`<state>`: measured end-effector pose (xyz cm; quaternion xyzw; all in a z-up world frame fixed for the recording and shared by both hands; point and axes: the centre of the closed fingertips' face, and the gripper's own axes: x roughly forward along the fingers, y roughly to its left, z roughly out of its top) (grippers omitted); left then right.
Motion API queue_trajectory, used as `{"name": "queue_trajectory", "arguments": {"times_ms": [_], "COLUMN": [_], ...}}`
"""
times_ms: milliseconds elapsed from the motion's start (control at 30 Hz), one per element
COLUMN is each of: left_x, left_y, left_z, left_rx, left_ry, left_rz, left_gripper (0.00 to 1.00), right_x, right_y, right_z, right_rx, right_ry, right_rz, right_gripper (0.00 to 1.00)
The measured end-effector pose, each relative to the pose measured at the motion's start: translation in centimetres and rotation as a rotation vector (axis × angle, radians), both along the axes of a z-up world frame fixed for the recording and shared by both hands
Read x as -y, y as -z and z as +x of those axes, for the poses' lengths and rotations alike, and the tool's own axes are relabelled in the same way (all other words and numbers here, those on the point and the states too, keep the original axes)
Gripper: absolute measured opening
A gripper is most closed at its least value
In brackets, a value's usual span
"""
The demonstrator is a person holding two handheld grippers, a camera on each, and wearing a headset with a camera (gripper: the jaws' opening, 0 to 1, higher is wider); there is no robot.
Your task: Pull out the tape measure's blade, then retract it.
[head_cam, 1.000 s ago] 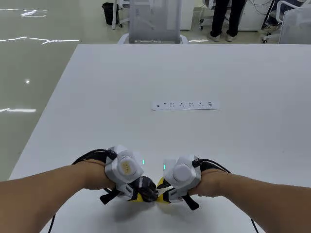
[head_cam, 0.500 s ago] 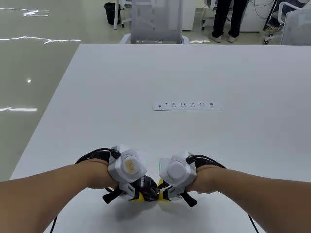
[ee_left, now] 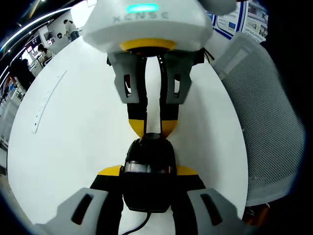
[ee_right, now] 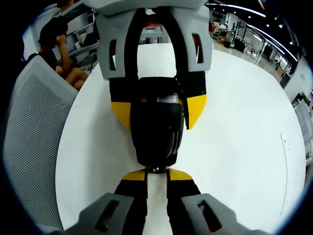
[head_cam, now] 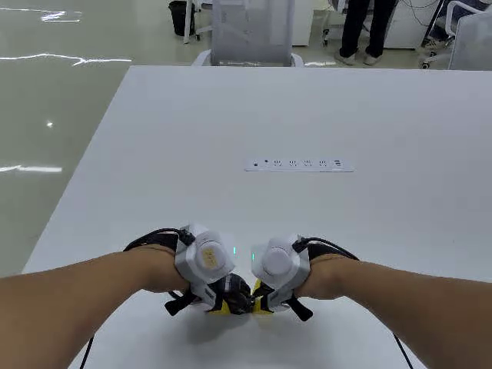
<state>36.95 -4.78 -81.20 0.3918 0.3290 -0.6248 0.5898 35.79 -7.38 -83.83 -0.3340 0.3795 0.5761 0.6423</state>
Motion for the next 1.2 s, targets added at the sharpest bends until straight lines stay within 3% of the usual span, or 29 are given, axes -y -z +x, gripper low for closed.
{"name": "queue_trajectory", "arguments": {"times_ms": [300, 333, 367, 400, 433, 467, 500, 567, 600, 633, 667, 700, 767, 833, 1000, 1033, 1133, 1200], "left_x": [0.0, -0.2, -0.2, -0.1, -0.1, 0.0, -0.1, -0.1, -0.1, -0.1, -0.1, -0.1, -0.1, -0.2, -0.1, -0.1, 0.0, -0.1], "left_y": [0.0, 0.0, -0.1, -0.1, -0.2, -0.1, -0.1, -0.1, -0.1, -0.1, -0.1, -0.1, -0.1, -0.1, -0.1, -0.1, -0.1, -0.1], "left_z": [0.0, -0.2, -0.1, 0.0, -0.1, 0.0, 0.0, -0.1, 0.0, -0.1, -0.1, -0.1, -0.1, -0.1, 0.0, 0.0, -0.1, -0.1], "left_rx": [0.002, -0.001, -0.002, -0.002, -0.005, -0.007, -0.009, -0.011, -0.010, -0.008, -0.007, -0.005, -0.002, -0.002, -0.004, -0.004, -0.001, -0.001], "left_ry": [0.002, 0.017, 0.006, 0.007, 0.005, 0.010, 0.010, 0.011, 0.011, 0.010, 0.010, 0.007, 0.005, 0.000, -0.010, -0.011, -0.012, -0.015], "left_rz": [0.000, 0.008, -0.003, -0.007, -0.010, -0.006, -0.004, 0.002, 0.003, 0.003, 0.002, 0.000, -0.005, -0.009, -0.010, -0.011, -0.014, -0.016], "left_gripper": [0.33, 0.33, 0.33, 0.33, 0.33, 0.33, 0.33, 0.33, 0.33, 0.33, 0.33, 0.33, 0.33, 0.33, 0.33, 0.33, 0.33, 0.33], "right_x": [0.4, 1.8, 1.8, 2.3, 2.0, 2.2, 2.0, 0.2, -0.1, -0.2, -0.2, -0.5, -0.2, -0.1, -0.3, 0.2, 0.0, 0.0], "right_y": [0.0, 0.1, -0.3, -0.5, -0.2, -0.2, 0.0, -0.5, -0.5, -0.1, 0.1, 0.0, 0.0, 0.0, -0.4, -0.5, -0.4, -0.6], "right_z": [0.0, -0.6, 0.0, -0.3, 0.0, 0.6, 0.5, -0.2, -0.4, -0.7, -0.9, -0.2, 0.1, -0.1, 0.2, 0.3, 0.2, 0.0], "right_rx": [-0.007, -0.038, -0.025, -0.083, -0.073, -0.011, -0.002, -0.041, -0.047, -0.037, -0.038, 0.029, 0.006, 0.006, -0.008, -0.008, 0.029, 0.019], "right_ry": [0.004, -0.012, 0.039, 0.075, 0.043, -0.040, -0.032, -0.025, -0.043, -0.051, -0.063, -0.104, -0.025, -0.051, -0.001, 0.064, 0.031, 0.058], "right_rz": [-0.007, -0.082, -0.011, -0.011, 0.005, -0.045, -0.065, -0.008, -0.003, -0.026, -0.038, -0.035, -0.051, -0.044, -0.015, -0.024, 0.031, 0.043], "right_gripper": [0.13, 0.00, 0.00, 0.00, 0.00, 0.00, 0.00, 0.06, 0.19, 0.25, 0.24, 0.20, 0.16, 0.15, 0.16, 0.16, 0.15, 0.13]}}
